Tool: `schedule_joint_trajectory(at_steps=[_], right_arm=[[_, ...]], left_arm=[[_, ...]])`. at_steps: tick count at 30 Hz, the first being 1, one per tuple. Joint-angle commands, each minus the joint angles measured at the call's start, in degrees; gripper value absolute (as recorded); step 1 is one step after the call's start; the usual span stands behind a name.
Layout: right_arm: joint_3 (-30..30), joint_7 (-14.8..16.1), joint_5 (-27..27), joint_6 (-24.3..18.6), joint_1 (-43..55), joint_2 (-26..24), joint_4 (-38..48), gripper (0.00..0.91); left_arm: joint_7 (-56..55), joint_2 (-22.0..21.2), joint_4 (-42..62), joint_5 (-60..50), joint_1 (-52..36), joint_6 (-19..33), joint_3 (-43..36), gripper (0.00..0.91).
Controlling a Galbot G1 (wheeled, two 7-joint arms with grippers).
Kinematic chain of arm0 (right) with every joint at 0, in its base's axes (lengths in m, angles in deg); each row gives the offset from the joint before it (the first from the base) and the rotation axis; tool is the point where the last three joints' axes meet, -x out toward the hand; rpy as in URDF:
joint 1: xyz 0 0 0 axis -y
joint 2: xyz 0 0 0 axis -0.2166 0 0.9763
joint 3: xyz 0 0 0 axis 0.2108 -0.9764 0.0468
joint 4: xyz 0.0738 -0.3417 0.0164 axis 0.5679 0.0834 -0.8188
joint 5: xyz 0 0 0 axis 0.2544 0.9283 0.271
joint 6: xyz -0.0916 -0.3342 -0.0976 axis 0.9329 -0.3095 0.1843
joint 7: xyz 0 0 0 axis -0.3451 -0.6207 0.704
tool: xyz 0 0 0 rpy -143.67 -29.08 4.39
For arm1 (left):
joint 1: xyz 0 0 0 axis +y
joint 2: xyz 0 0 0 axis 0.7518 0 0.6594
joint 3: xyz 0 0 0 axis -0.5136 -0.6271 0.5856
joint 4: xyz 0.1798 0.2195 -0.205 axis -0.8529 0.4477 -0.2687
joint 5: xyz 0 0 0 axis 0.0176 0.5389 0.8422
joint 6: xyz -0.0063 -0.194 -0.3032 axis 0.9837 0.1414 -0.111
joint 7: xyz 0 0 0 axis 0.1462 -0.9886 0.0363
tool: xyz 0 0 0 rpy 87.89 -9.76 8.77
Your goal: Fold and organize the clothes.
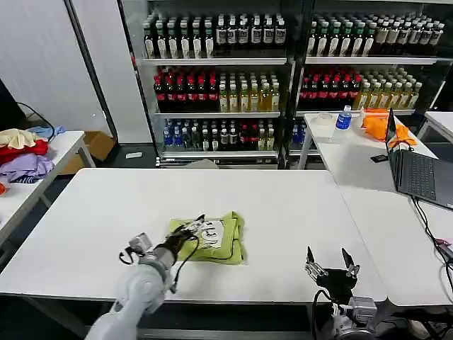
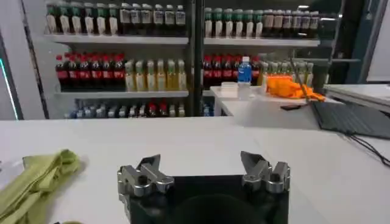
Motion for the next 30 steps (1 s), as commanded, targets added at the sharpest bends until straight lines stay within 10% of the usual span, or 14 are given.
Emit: schedule_joint_trajectory(at_steps=[1, 22, 26, 30], right_arm=[[0.0, 0.0, 0.1, 0.1, -0.2, -0.1, -0.1, 0.907], [1.2, -0.2, 0.3, 0.2, -2.8, -0.1, -2.9, 0.907], [1.3, -0.2, 0.4, 0.2, -3.1, 0.0, -3.4, 0.907], [1.1, -0.2, 0.8, 0.2, -3.6, 0.5, -3.7, 0.907]], left_arm=[[3.6, 9.7, 0.9, 1.0, 3.0, -5.4, 7.8, 0.907], [7.1, 2.9, 6.7, 4.5, 2.0, -9.1, 4.6, 0.907], [7.1, 1.4, 6.1, 5.6, 1.9, -8.6, 4.5, 0.232], [7.4, 0.1, 8.1, 5.2, 1.0, -7.2, 4.5, 0.030]])
